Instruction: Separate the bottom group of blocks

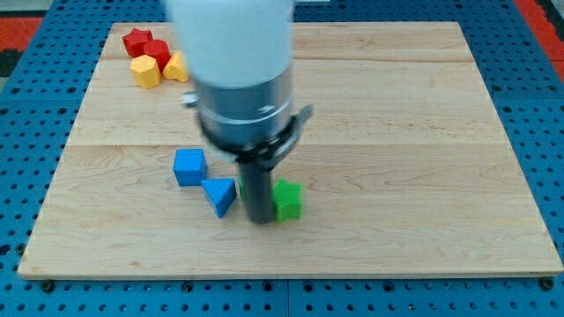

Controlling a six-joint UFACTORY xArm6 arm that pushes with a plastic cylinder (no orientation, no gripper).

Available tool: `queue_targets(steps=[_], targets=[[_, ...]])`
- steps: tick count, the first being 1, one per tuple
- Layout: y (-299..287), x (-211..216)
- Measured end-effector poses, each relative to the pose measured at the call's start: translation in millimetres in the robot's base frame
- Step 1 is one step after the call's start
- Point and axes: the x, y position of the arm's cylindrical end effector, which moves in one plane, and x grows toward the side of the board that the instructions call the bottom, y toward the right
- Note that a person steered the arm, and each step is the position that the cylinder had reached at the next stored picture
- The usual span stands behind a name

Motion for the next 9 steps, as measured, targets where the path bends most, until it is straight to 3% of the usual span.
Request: queue_targets(steps=[1, 3, 4, 5, 6, 9], targets=[[-33.5, -16.3], [-46.3, -49.0], [-102.8, -55.3], [-120.5, -79.5], [-85.7, -96.8], [-8.8, -73.0]])
